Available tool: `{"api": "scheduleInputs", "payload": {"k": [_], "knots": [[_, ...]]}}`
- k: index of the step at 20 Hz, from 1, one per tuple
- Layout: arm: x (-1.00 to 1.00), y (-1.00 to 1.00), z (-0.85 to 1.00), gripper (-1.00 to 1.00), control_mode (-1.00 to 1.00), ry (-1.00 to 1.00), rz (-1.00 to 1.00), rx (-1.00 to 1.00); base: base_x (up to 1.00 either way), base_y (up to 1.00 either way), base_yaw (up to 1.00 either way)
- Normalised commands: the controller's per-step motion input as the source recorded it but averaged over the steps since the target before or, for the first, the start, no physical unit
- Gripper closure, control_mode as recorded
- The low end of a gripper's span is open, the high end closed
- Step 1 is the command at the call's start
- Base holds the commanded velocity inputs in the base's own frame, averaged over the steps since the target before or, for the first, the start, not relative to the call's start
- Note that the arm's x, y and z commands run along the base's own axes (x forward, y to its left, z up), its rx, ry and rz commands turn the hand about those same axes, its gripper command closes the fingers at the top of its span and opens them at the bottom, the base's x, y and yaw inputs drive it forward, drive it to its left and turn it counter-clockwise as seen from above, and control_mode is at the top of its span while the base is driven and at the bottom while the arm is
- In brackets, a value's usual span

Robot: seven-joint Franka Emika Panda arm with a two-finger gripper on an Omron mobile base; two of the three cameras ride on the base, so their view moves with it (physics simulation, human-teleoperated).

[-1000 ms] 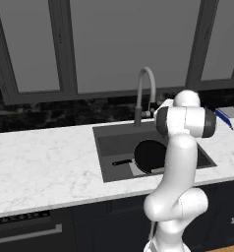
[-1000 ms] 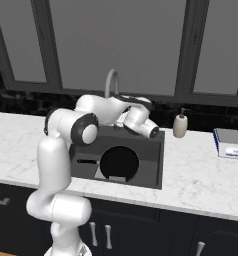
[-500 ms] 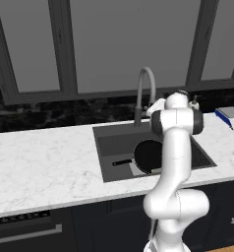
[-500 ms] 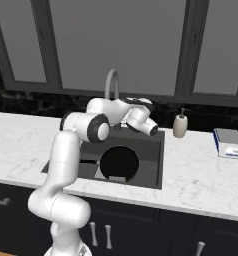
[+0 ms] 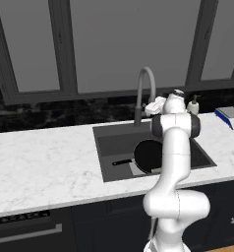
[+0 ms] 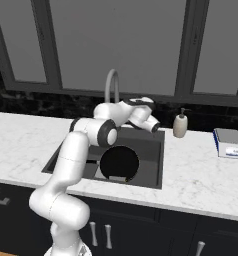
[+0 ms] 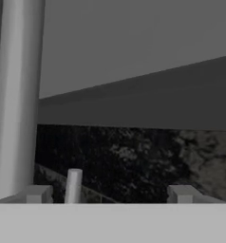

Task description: Pick the pan and sponge and place them into the sink. Then turn on the water.

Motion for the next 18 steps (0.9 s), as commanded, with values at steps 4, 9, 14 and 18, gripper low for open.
{"api": "scheduleInputs", "payload": {"k": [4, 9, 14, 18], "knots": [[0.59, -0.33, -0.39, 1.00, -1.00, 0.06, -0.09, 0.02, 0.00, 0.00, 0.00], [0.35, -0.66, -0.31, 1.00, -1.00, 0.06, -0.14, 0.02, 0.00, 0.00, 0.00], [0.18, -0.87, -0.09, 1.00, -1.00, 0.05, -0.17, 0.05, 0.00, 0.00, 0.00], [0.24, -0.88, 0.00, 1.00, -1.00, 0.08, -0.18, 0.07, 0.00, 0.00, 0.00]]}}
